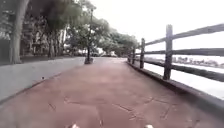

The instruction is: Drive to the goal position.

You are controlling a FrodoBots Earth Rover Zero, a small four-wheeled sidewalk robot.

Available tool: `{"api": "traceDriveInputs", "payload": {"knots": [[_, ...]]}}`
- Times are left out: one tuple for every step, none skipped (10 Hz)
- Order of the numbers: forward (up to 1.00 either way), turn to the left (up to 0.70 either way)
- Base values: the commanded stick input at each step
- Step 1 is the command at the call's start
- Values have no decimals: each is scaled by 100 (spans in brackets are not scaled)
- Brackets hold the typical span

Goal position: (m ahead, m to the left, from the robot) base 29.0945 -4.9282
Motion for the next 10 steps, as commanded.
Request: {"api": "traceDriveInputs", "payload": {"knots": [[85, 0], [85, 0], [85, 0], [85, 0], [85, 0], [85, 0], [85, 0], [85, -11], [85, -27], [85, -34]]}}
